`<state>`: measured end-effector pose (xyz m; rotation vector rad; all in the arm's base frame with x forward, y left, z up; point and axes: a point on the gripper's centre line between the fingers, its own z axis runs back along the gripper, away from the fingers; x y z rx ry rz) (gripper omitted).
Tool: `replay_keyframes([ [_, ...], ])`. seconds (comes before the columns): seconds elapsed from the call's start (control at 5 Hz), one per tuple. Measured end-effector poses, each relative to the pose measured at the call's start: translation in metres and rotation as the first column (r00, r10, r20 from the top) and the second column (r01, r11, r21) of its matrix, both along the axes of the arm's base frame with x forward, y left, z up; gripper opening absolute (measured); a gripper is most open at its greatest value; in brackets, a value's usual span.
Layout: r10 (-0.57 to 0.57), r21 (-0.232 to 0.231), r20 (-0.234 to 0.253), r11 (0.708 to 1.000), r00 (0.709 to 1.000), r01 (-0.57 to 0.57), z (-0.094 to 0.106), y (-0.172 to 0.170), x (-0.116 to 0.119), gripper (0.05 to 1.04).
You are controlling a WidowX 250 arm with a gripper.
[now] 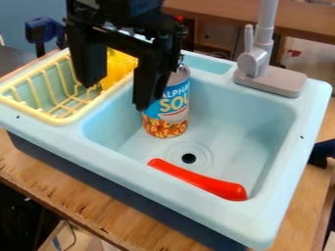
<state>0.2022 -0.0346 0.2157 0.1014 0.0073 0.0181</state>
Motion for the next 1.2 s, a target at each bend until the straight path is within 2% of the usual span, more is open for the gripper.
replay_keyframes([
  [0.2,0.013,0.004,-0.012,1.0,1.0,-0.013,-0.005,0.0,0.0,1.007],
  [0.4,0.239,-0.058,0.136,0.971,0.962,-0.233,-0.011,0.008,0.015,1.007],
  [0.6,0.484,-0.156,0.168,0.873,0.859,-0.462,-0.019,0.025,0.024,1.007],
  [0.8,0.686,-0.18,0.095,0.725,0.722,-0.665,-0.041,0.023,0.038,1.007],
  [1.0,0.849,-0.086,0.073,0.528,0.524,-0.845,-0.05,0.024,0.05,1.007],
  [1.2,0.89,-0.042,0.105,0.45,0.444,-0.892,-0.049,0.002,0.057,1.007],
])
